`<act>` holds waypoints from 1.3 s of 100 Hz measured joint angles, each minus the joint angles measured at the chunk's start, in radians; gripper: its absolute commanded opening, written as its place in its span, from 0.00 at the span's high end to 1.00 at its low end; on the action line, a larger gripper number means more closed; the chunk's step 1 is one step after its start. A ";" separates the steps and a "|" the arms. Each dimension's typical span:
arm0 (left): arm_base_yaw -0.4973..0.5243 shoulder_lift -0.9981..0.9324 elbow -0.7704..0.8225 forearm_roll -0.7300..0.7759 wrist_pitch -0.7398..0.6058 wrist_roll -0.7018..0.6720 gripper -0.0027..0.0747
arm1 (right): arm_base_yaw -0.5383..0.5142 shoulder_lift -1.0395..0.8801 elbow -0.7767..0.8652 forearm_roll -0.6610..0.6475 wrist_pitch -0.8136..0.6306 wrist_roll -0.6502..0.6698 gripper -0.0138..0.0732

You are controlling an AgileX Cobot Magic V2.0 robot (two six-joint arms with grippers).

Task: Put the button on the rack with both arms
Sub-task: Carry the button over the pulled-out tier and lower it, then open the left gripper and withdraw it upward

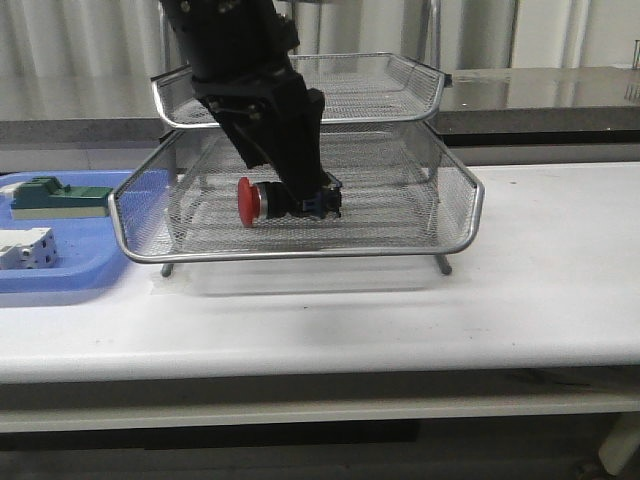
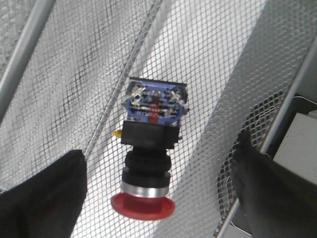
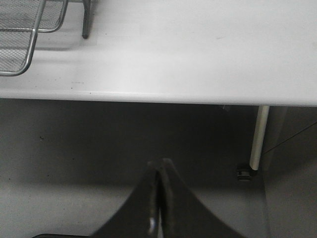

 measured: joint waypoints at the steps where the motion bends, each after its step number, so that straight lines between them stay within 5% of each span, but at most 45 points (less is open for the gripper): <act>1: 0.000 0.000 -0.008 0.000 0.005 0.000 0.22 | 0.000 0.000 0.000 0.000 0.000 0.000 0.92; 39: 0.019 -0.061 -0.089 0.026 0.176 -0.086 0.22 | 0.000 0.000 0.000 0.000 0.000 0.000 0.92; 75: 0.242 -0.219 -0.061 0.027 0.183 -0.192 0.23 | 0.000 0.000 0.000 0.000 0.000 0.000 0.92; 101: 0.404 -0.435 0.164 0.016 0.183 -0.216 0.36 | 0.000 0.000 0.000 0.000 0.000 0.000 0.92; 130: 0.548 -0.797 0.562 0.004 0.035 -0.219 0.50 | 0.000 0.000 0.000 0.000 0.000 0.000 0.92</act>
